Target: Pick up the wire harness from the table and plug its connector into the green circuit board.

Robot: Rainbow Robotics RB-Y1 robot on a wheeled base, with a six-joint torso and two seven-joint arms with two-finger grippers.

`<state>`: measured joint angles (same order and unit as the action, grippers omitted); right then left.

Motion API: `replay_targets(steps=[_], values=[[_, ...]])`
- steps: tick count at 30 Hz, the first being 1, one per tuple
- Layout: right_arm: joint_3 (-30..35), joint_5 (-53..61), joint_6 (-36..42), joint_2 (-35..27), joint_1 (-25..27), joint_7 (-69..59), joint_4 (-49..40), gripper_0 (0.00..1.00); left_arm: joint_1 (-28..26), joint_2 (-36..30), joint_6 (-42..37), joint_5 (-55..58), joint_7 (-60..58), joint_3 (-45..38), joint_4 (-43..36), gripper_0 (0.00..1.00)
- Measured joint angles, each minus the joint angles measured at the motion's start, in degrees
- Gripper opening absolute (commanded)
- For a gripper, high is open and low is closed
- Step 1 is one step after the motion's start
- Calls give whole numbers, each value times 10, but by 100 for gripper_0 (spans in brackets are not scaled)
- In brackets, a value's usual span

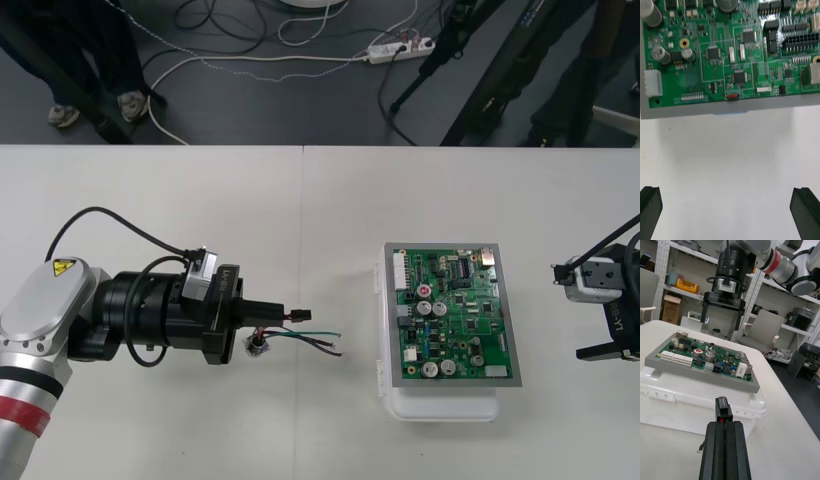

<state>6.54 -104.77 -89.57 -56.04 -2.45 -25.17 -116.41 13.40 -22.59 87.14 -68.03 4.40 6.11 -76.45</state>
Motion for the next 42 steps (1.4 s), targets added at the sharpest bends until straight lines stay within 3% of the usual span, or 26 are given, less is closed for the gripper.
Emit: replay_targets(steps=[17, 36, 42], values=[[-48, -115, 0, 0, 2, -146, -46, 100, 40, 27, 0, -35, 2, 0, 13, 0], [-99, -170, 0, 17, -14, -145, -47, 100, 48, 40, -22, -45, 52, 33, 14, 0], [-101, -182, 0, 28, -21, -94, -47, 100, 48, 44, -31, -45, 53, 43, 15, 0]])
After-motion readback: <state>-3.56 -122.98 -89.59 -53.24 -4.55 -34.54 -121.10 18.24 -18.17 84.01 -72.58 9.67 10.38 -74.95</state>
